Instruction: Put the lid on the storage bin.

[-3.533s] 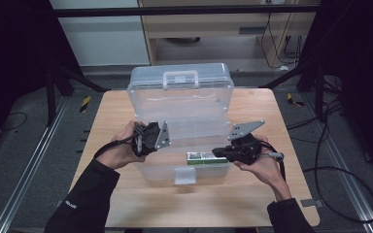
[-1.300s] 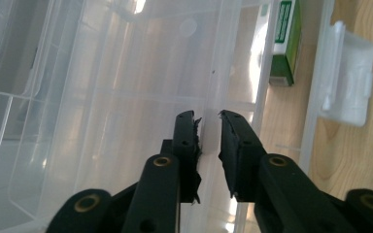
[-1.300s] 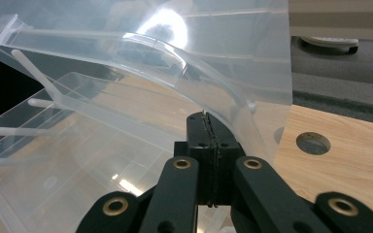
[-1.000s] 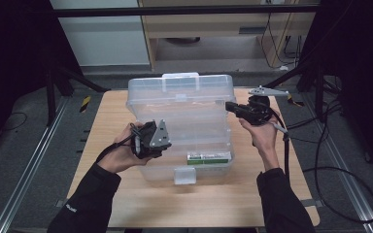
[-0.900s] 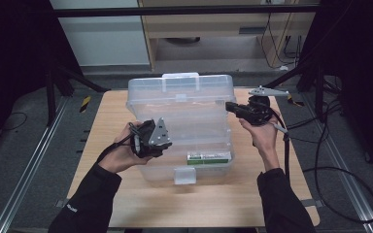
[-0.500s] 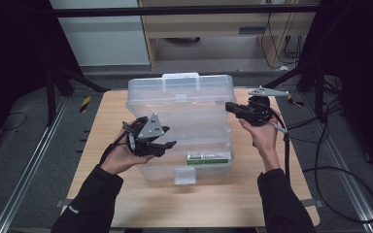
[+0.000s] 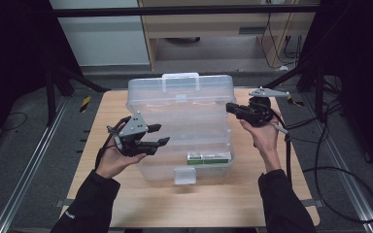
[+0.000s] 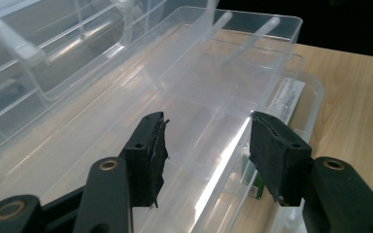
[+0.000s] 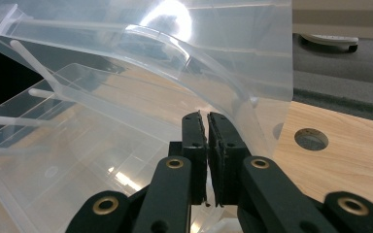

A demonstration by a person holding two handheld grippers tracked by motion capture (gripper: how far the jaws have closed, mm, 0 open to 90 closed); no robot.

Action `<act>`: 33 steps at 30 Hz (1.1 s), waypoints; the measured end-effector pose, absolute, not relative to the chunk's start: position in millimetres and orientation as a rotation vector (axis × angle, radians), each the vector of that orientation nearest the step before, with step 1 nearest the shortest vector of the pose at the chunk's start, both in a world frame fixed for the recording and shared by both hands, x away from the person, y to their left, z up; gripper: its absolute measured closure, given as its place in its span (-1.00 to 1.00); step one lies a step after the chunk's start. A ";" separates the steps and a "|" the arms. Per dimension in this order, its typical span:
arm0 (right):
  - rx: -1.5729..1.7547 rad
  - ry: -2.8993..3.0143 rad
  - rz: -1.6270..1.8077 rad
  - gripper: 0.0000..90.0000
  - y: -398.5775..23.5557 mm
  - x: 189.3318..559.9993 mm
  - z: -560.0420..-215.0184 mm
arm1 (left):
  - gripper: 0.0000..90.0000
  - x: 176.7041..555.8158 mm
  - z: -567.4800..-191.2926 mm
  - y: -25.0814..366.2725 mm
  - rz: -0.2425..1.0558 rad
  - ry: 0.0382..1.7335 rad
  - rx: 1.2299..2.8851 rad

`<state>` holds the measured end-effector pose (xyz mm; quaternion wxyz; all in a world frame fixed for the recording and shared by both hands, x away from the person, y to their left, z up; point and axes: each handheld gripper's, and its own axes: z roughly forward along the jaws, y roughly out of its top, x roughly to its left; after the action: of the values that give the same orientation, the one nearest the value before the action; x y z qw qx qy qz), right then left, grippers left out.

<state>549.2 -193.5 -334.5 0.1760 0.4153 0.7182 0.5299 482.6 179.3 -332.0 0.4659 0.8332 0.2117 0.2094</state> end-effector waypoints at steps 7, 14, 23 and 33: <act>1.186 2.032 1.507 0.91 -195.2 549.1 -338.9 | 0.05 482.3 -334.7 199.0 0.565 0.620 1.967; 1.188 2.035 1.509 0.91 -197.3 548.3 -340.8 | 0.13 483.2 -336.4 218.6 0.600 0.703 1.909; 1.184 2.046 1.508 0.90 -199.6 543.5 -342.6 | 0.34 483.2 -339.9 242.8 0.651 0.825 1.855; 1.149 2.085 1.483 0.92 -193.3 535.7 -341.6 | 0.74 486.5 -345.1 249.5 0.633 0.880 1.831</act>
<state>535.7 -193.3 -341.6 0.1675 0.4038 0.7329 0.5213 486.5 249.5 -345.1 0.4856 0.7523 0.3614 0.2599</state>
